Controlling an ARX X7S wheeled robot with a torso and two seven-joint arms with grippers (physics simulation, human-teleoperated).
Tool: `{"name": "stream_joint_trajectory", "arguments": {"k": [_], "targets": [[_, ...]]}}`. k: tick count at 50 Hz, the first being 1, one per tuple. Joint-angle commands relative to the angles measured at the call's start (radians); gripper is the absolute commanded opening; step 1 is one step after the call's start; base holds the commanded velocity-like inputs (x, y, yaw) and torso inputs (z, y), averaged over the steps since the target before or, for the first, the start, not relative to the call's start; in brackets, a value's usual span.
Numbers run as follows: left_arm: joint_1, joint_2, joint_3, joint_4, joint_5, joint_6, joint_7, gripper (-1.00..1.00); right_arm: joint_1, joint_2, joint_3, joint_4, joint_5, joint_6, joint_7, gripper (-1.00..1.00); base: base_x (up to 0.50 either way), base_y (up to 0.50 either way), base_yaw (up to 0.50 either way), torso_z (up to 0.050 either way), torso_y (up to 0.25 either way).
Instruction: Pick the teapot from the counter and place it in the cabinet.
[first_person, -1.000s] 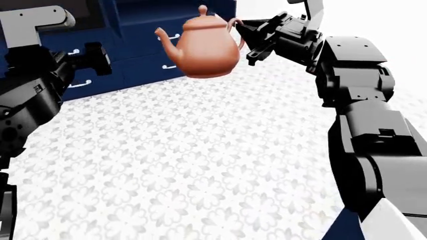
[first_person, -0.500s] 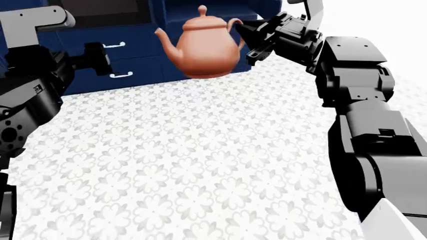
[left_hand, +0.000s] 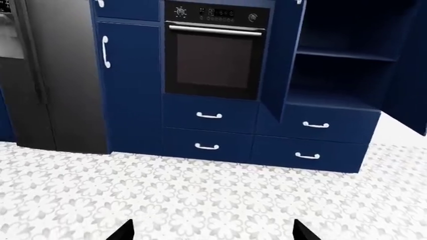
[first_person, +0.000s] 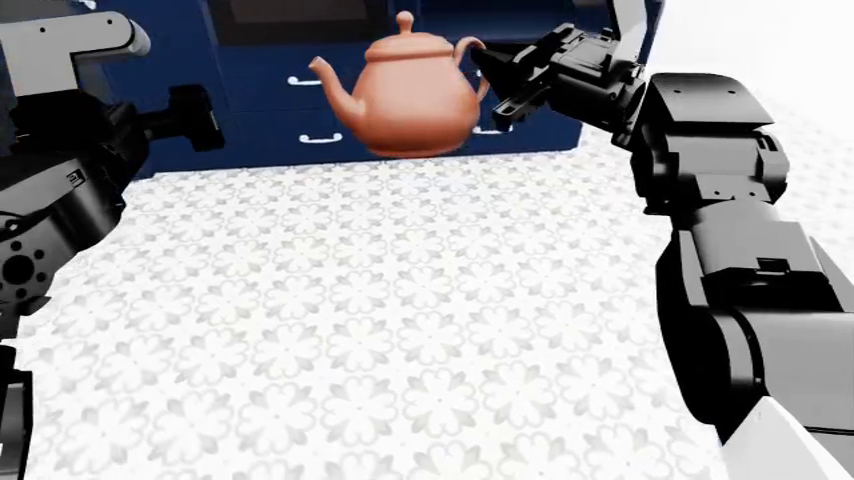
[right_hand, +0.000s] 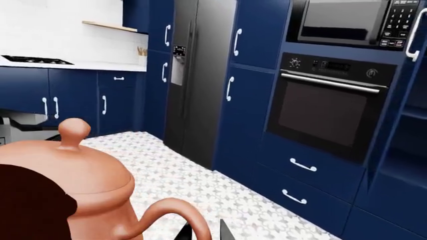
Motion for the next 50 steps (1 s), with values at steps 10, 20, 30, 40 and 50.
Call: {"name": "stream_joint_trajectory", "arguments": {"k": [10, 20, 30, 40, 50], "targets": [[0.0, 0.0, 0.001, 0.0, -0.001, 0.001, -0.001, 1.0, 0.006, 0.0, 0.019, 0.0, 0.0, 0.007, 0.0, -1.0, -0.01, 0.0, 0.23, 0.001, 0.0], [-0.006, -0.004, 0.007, 0.0, 0.002, -0.001, 0.001, 1.0, 0.005, 0.001, 0.021, 0.0, 0.001, 0.006, -0.003, -1.0, 0.0, 0.0, 0.0, 0.0, 0.0], [-0.013, -0.006, 0.009, 0.003, 0.003, -0.003, 0.002, 1.0, 0.008, 0.001, 0.021, 0.0, 0.0, 0.006, 0.001, -1.0, 0.0, 0.0, 0.0, 0.0, 0.0], [-0.015, -0.006, 0.01, 0.001, 0.002, -0.001, 0.005, 1.0, 0.009, 0.002, 0.02, 0.0, -0.001, 0.006, 0.01, -1.0, 0.0, 0.0, 0.0, 0.0, 0.001], [-0.011, -0.006, 0.008, 0.004, -0.002, -0.002, 0.003, 1.0, 0.007, 0.002, 0.022, 0.0, 0.001, 0.007, 0.01, -1.0, 0.46, -0.03, 0.0, 0.0, 0.0]]}}
